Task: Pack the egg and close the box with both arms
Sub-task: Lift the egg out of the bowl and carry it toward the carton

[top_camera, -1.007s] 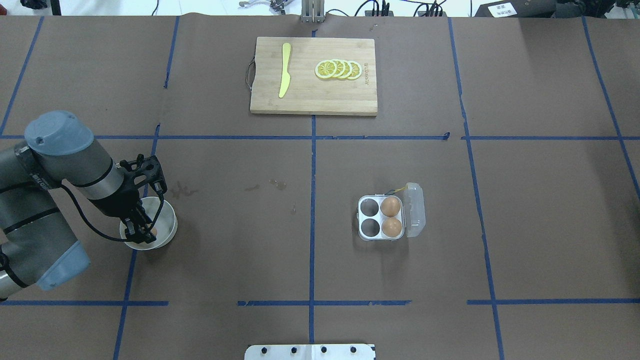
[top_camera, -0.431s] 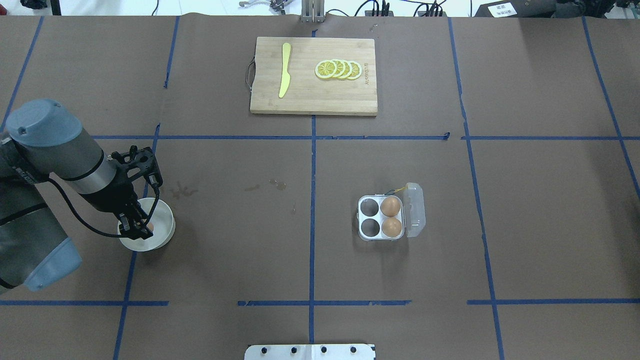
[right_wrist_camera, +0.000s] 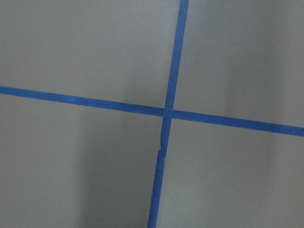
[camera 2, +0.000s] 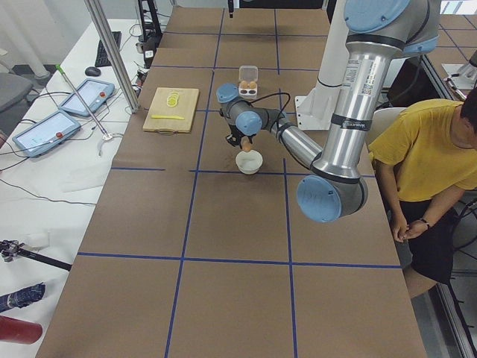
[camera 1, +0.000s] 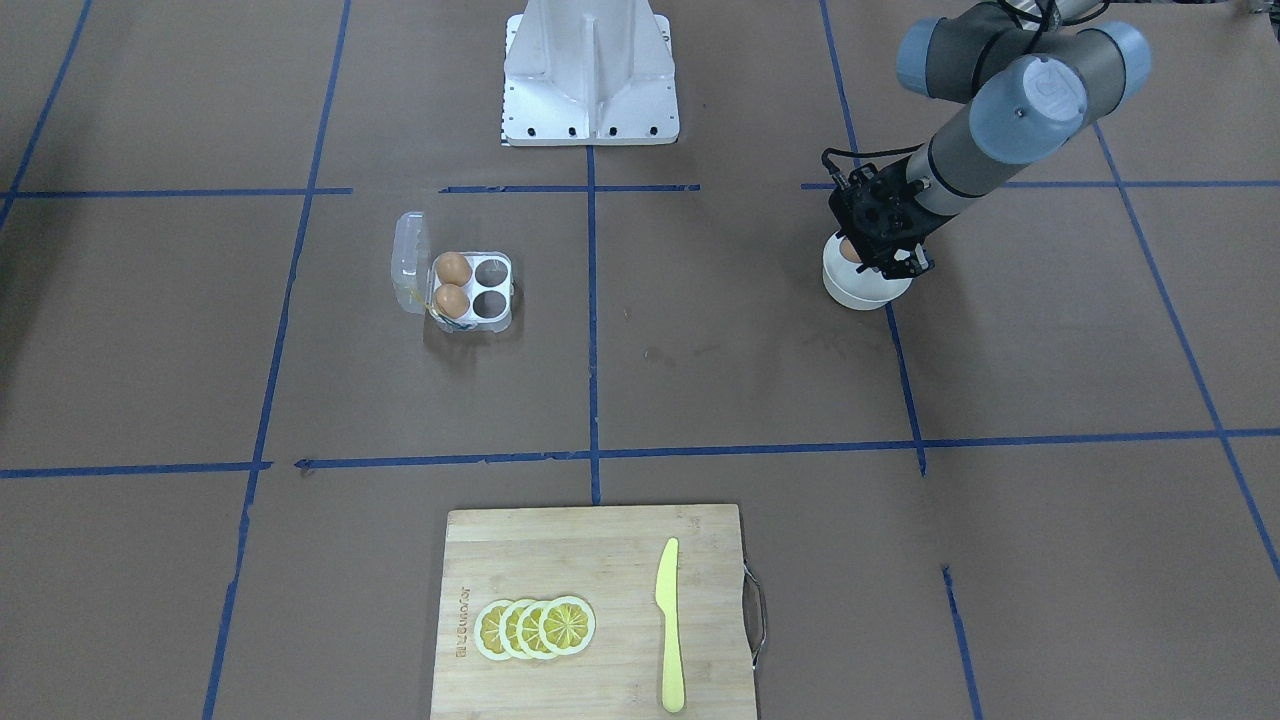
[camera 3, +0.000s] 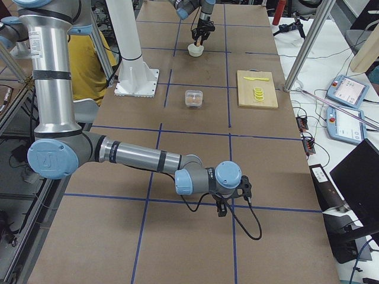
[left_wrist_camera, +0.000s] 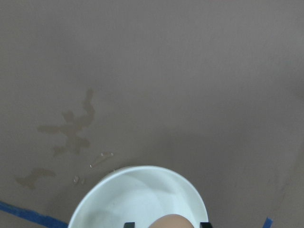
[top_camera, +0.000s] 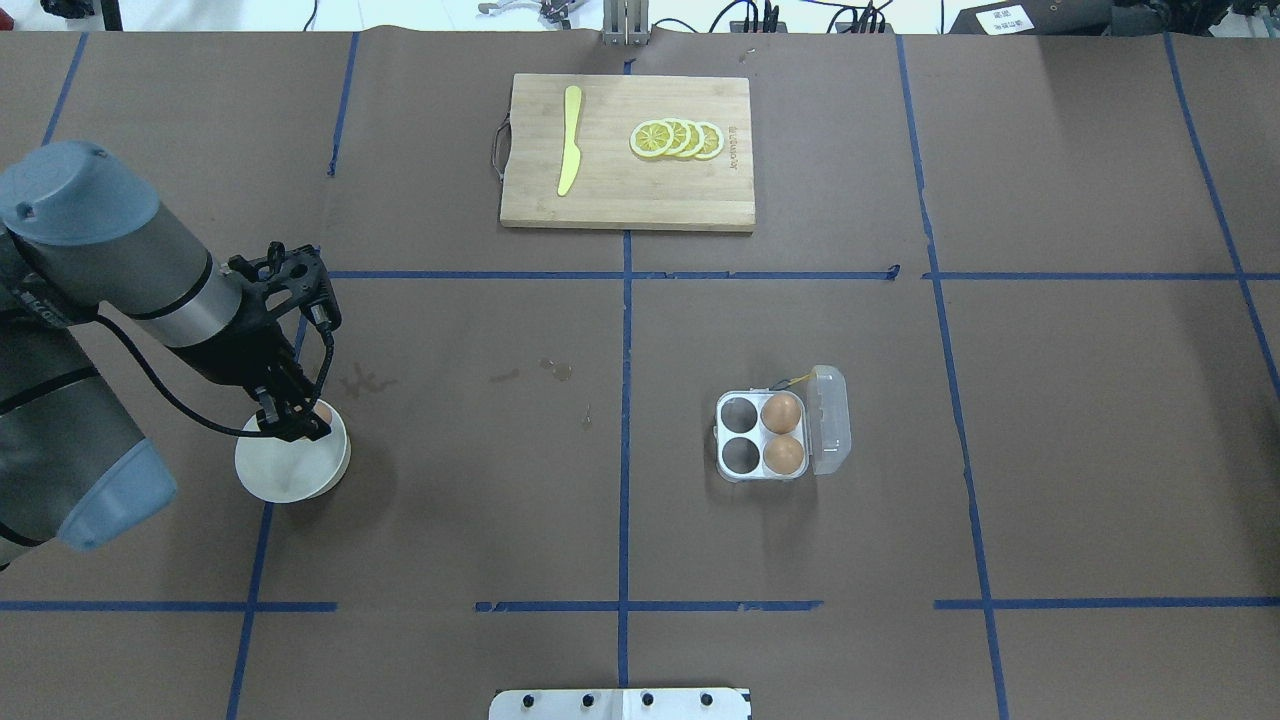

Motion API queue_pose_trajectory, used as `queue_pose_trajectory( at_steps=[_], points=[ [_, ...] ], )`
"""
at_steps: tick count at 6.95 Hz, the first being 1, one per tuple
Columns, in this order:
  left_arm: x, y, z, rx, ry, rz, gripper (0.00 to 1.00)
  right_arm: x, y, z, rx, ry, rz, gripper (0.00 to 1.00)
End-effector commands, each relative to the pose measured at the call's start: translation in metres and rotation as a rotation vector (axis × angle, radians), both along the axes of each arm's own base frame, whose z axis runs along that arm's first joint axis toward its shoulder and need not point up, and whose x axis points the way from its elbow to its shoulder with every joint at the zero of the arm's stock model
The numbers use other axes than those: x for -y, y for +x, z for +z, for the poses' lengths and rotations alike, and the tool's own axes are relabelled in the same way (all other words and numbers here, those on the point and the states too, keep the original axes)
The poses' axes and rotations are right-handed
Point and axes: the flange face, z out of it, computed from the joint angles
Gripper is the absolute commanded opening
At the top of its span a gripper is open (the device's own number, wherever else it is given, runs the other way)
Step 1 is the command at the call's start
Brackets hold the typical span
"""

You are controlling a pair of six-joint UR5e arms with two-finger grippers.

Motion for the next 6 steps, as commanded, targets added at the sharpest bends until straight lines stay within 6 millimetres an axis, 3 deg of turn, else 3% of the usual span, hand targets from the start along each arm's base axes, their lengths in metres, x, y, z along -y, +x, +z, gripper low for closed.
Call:
queue_pose_trajectory(
  at_steps=[1, 3, 6],
  points=[
    [0.013, 0.010, -0.054, -0.036, -0.063, -0.108, 0.00, 0.000, 0.000, -0.002, 0.001, 0.004, -0.001, 1.00],
    [0.035, 0.025, -0.112, -0.037, -0.064, -0.327, 0.00, 0.000, 0.000, -0.002, 0.001, 0.006, -0.002, 1.00],
    [0.034, 0.101, -0.164, -0.060, -0.200, -0.352, 0.00, 0.001, 0.000, -0.002, 0.001, 0.007, -0.002, 1.00]
  ],
)
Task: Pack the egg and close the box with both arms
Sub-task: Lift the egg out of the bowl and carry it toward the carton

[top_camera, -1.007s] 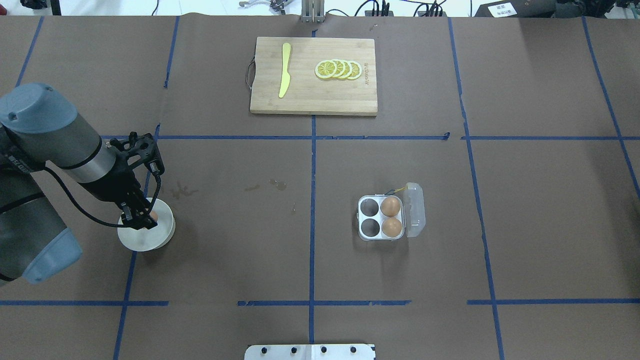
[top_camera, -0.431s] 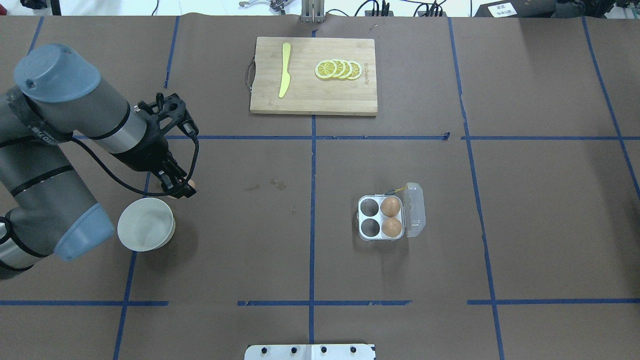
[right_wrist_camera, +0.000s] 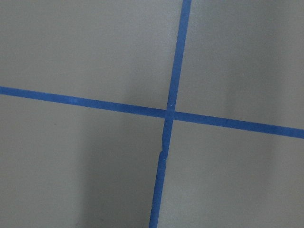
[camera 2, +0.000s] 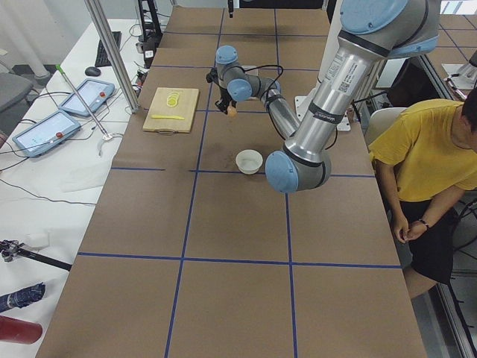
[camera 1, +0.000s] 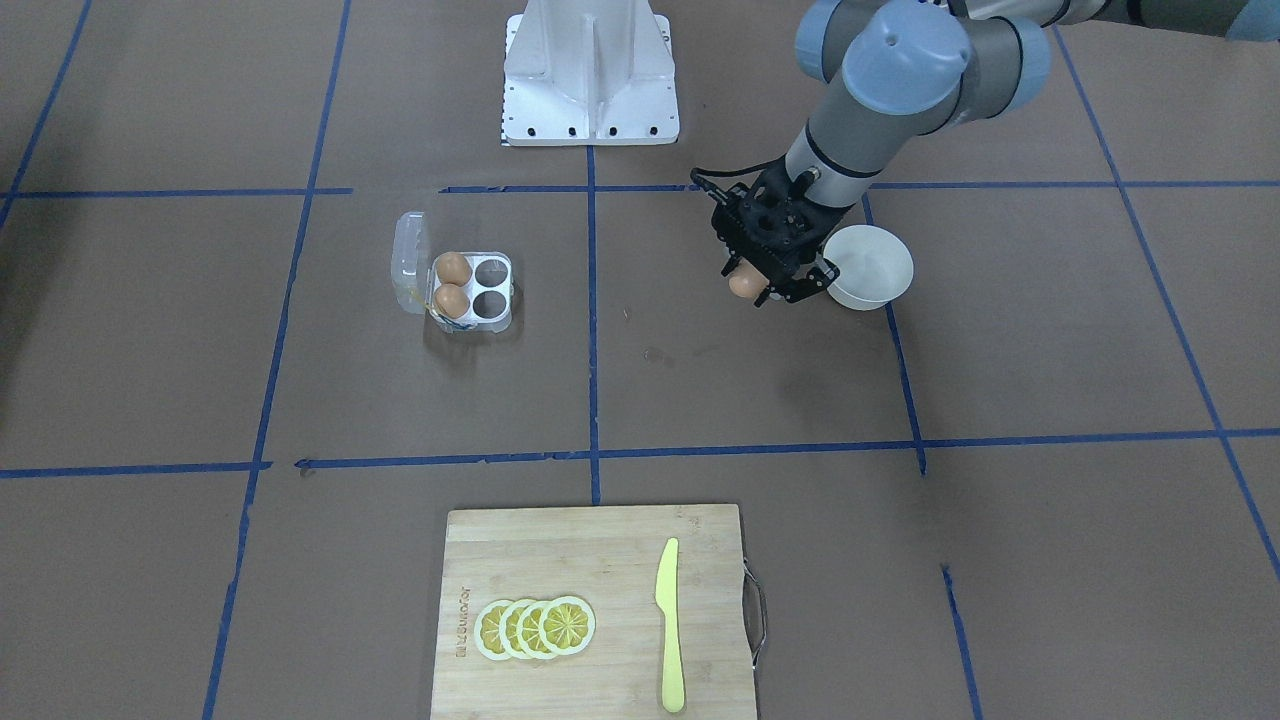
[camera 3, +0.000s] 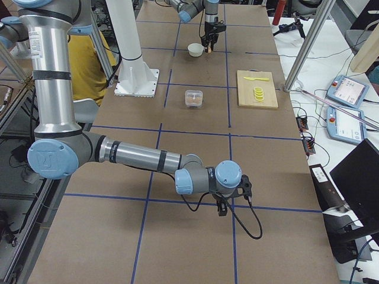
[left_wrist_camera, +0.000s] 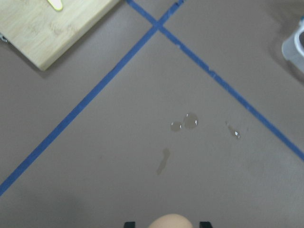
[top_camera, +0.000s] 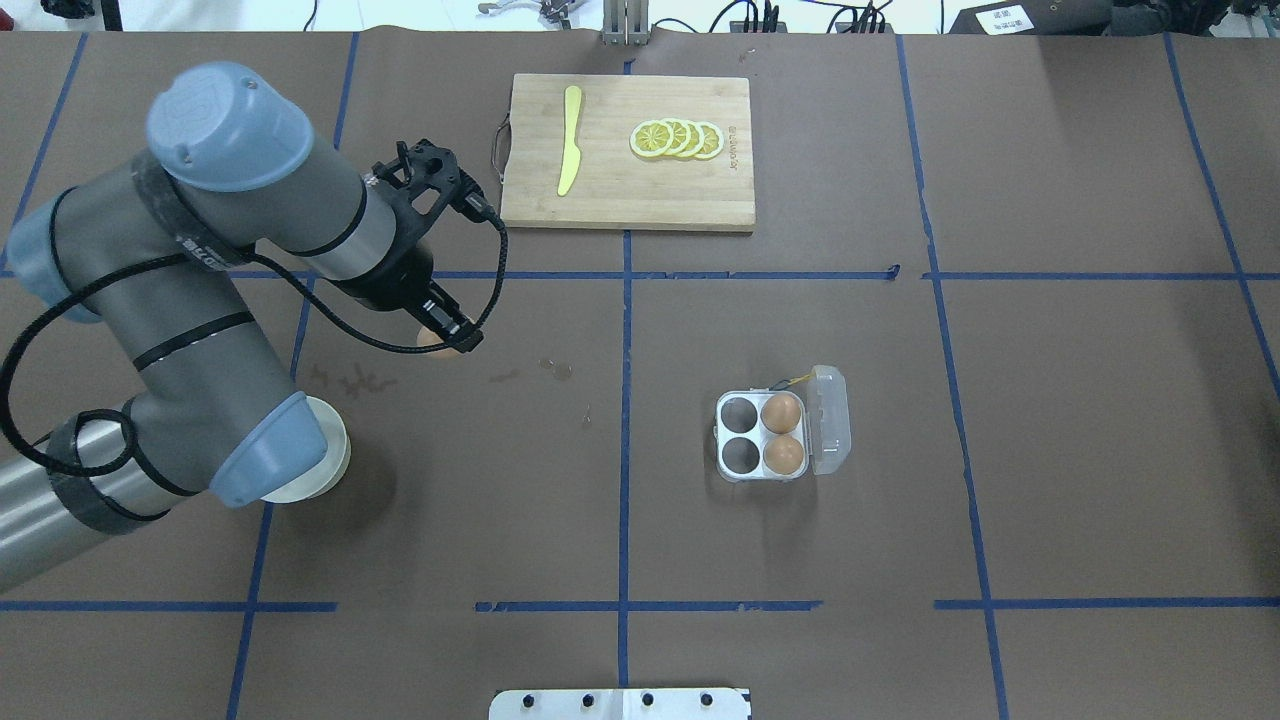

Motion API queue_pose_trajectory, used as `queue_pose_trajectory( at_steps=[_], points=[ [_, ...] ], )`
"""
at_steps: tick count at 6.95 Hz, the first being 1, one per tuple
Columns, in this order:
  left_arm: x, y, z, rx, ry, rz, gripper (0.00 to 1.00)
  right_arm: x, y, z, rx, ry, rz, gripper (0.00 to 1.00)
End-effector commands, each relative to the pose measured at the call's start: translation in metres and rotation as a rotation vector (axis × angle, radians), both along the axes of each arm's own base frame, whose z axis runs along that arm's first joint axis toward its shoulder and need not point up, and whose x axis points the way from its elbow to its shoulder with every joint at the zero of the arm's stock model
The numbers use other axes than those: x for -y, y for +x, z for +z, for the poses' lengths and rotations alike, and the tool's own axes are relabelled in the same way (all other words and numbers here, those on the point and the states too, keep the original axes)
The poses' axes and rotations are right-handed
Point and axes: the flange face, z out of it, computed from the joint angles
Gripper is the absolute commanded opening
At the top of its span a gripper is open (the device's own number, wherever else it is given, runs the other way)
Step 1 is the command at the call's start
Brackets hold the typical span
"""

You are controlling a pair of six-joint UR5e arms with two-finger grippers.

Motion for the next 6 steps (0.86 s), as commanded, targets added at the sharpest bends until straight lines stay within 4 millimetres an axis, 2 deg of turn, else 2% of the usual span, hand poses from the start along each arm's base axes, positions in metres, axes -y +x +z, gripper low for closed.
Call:
queue_pose_trajectory(
  at_steps=[1, 2, 3, 4, 5, 6],
  points=[
    [0.002, 0.046, -0.047, -0.033, -0.031, 0.007, 0.00, 0.000, 0.000, 0.000, 0.000, -0.002, 0.001, 1.00],
    [-0.019, 0.085, -0.079, -0.054, -0.037, 0.050, 0.00, 0.000, 0.000, -0.002, 0.000, 0.003, 0.001, 1.00],
    [-0.027, 0.121, -0.112, -0.072, -0.081, 0.054, 0.00, 0.000, 0.000, -0.001, 0.002, 0.001, 0.001, 1.00],
    [-0.029, 0.153, -0.124, -0.099, -0.080, 0.051, 0.00, 0.000, 0.000, -0.002, 0.002, 0.003, 0.001, 1.00],
    [-0.054, 0.180, -0.122, -0.087, -0.067, 0.015, 0.00, 0.000, 0.000, -0.002, 0.002, 0.003, 0.001, 1.00],
    [-0.067, 0.195, -0.132, -0.086, -0.035, -0.011, 0.00, -0.003, 0.000, -0.001, 0.009, -0.001, 0.000, 1.00]
  ],
)
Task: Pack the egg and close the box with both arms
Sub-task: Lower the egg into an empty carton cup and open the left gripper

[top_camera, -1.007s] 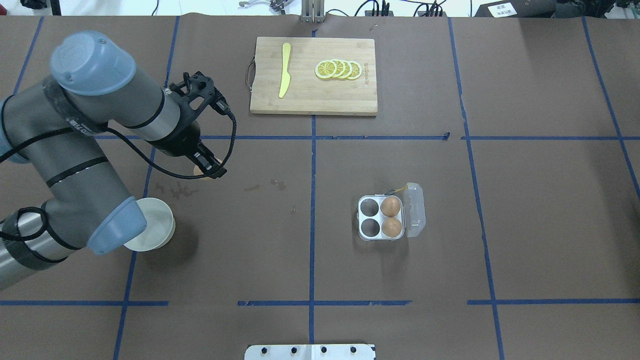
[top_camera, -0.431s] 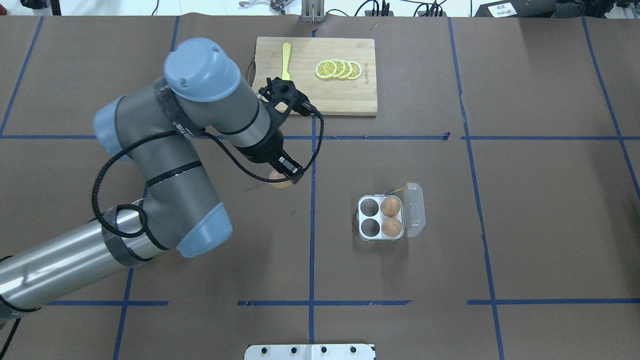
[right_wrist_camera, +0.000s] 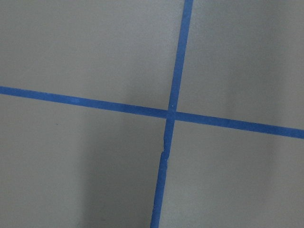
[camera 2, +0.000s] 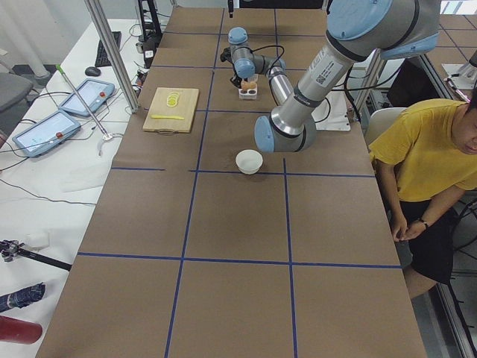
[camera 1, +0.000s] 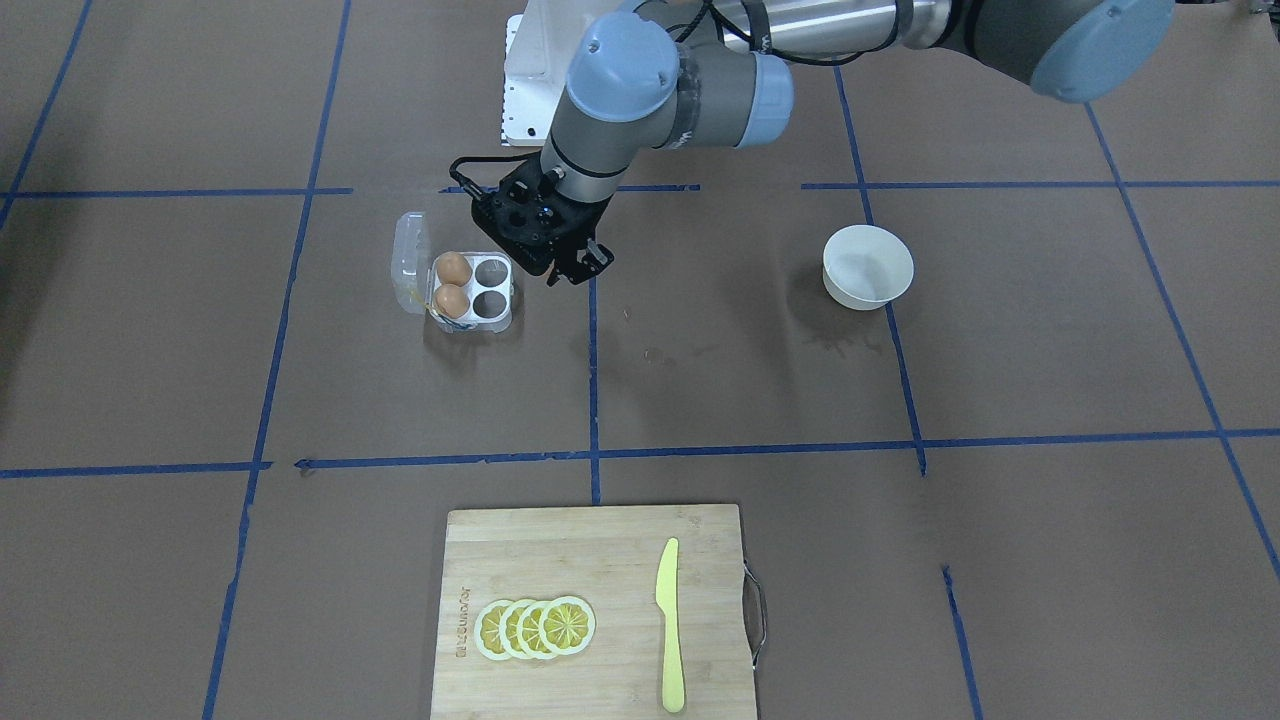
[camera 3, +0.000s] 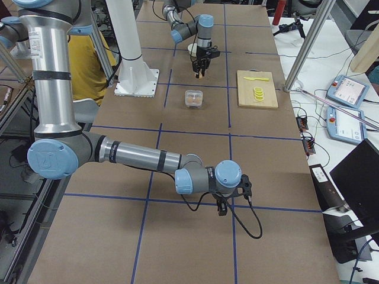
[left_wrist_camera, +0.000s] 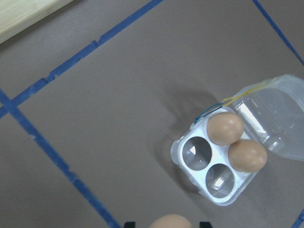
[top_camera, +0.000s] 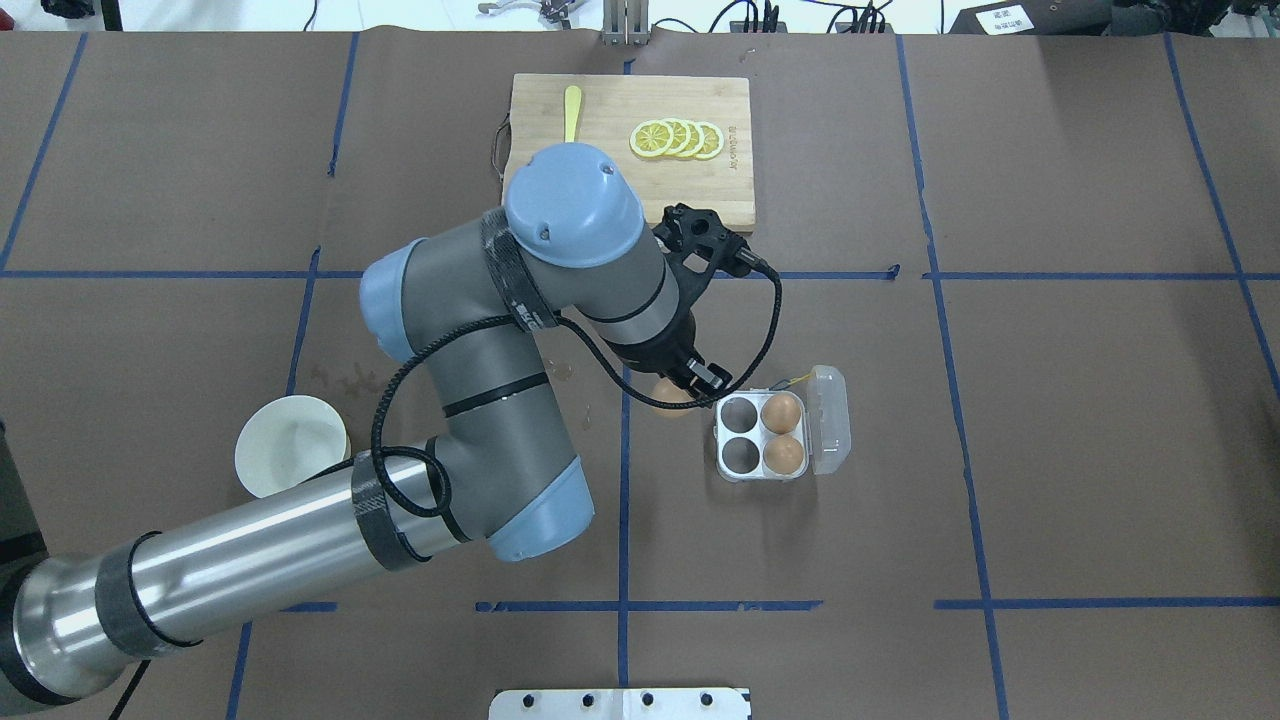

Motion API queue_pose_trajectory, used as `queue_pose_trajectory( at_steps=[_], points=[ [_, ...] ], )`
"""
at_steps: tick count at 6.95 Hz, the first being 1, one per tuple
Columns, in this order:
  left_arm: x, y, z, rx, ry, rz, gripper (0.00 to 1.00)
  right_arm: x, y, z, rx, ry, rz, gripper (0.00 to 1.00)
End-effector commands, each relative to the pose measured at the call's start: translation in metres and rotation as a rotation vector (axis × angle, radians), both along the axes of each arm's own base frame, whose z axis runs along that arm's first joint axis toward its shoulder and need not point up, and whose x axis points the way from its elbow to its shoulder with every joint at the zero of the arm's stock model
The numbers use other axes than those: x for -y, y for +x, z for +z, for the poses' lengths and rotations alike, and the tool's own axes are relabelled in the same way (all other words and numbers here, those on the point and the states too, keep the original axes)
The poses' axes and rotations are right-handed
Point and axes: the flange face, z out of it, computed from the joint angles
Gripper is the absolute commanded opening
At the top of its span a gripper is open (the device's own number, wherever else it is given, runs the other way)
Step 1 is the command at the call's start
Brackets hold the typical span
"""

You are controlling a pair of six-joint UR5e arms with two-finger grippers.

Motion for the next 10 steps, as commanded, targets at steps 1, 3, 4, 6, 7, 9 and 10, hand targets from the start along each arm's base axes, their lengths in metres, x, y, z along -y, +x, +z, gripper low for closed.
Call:
queue_pose_trajectory(
  at_steps=[1, 3, 4, 6, 7, 9, 10],
  points=[
    [-0.016, 0.039, -0.017, 0.012, 0.020, -0.033, 0.00, -0.005, -0.001, 0.001, 0.028, -0.009, -0.003, 1.00],
    [-0.020, 0.062, -0.018, -0.006, 0.010, -0.075, 0.00, -0.008, -0.002, 0.003, 0.038, -0.015, -0.004, 1.00],
    [-0.033, 0.071, -0.015, 0.001, 0.023, -0.084, 0.00, -0.008, -0.002, 0.002, 0.038, -0.014, -0.004, 1.00],
    [-0.033, 0.070, -0.017, -0.003, 0.011, -0.093, 0.00, -0.008, -0.002, 0.002, 0.038, -0.015, -0.003, 1.00],
    [-0.033, 0.070, -0.016, -0.005, 0.008, -0.095, 0.00, -0.007, -0.002, 0.001, 0.039, -0.013, -0.003, 1.00],
    [-0.034, 0.071, -0.015, -0.012, -0.009, -0.103, 0.08, -0.007, -0.002, 0.000, 0.039, -0.012, -0.003, 1.00],
    [-0.034, 0.070, -0.016, -0.030, -0.023, -0.112, 0.23, -0.008, -0.002, 0.001, 0.039, -0.013, -0.003, 1.00]
  ],
)
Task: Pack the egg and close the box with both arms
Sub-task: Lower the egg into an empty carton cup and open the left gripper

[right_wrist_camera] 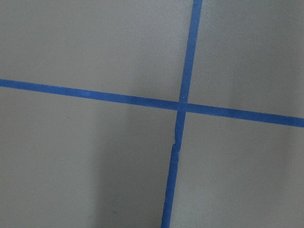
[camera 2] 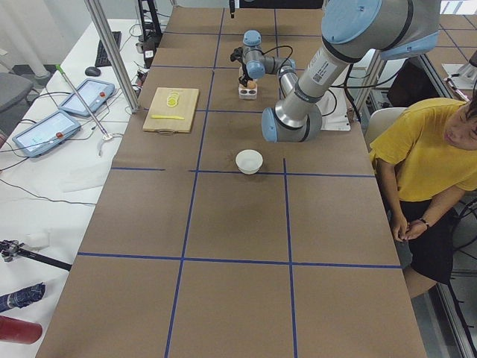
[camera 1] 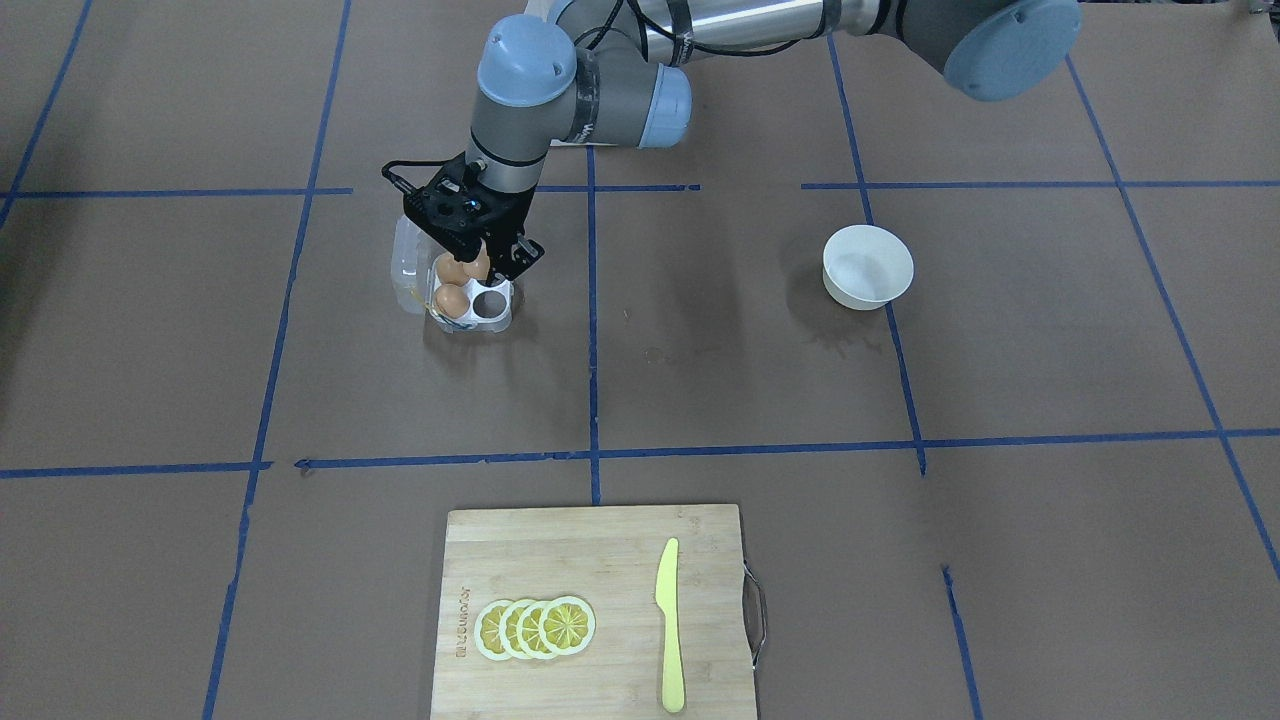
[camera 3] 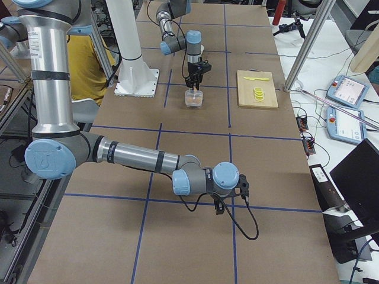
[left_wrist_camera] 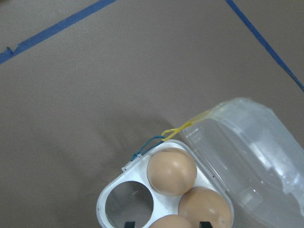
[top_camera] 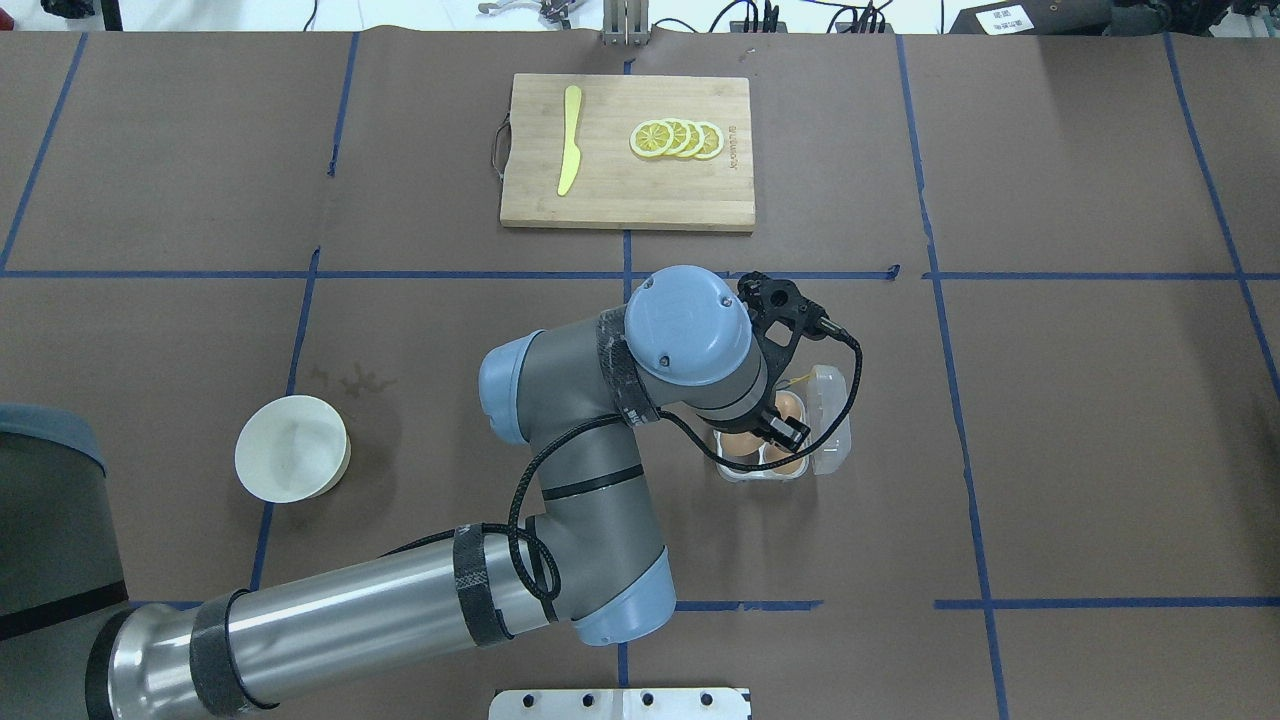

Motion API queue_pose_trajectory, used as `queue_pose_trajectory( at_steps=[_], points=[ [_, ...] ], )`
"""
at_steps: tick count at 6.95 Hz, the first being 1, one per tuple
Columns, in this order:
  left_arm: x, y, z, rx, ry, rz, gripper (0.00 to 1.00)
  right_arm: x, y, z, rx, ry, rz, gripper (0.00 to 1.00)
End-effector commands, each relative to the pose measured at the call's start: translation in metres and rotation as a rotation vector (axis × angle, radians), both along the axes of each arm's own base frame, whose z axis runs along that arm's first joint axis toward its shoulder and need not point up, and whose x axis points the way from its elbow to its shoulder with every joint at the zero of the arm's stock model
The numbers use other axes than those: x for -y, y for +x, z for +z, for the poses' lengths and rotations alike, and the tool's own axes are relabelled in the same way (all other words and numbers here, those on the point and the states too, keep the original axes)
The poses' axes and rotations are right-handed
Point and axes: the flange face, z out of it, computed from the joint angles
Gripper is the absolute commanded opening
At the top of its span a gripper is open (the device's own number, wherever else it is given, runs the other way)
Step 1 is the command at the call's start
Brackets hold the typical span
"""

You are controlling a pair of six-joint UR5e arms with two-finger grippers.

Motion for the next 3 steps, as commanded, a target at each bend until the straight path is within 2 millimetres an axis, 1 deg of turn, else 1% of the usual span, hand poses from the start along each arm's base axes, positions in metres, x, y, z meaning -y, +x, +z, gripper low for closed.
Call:
queue_pose_trajectory(
  at_steps=[1, 2, 3],
  points=[
    [-0.0005, -0.0006, -0.0012, -0.019, -0.023, -0.014, 0.65, 0.0004, 0.0000, -0.0007, 0.000, 0.003, 0.000, 1.00],
    [-0.0005, -0.0006, -0.0012, -0.022, -0.056, -0.030, 1.00, 0.0005, 0.0000, -0.0013, 0.000, 0.003, 0.000, 1.00],
    [-0.0005, -0.0006, -0.0012, -0.022, -0.059, -0.031, 1.00, -0.0003, -0.0001, -0.0007, 0.002, 0.001, 0.000, 1.00]
  ],
)
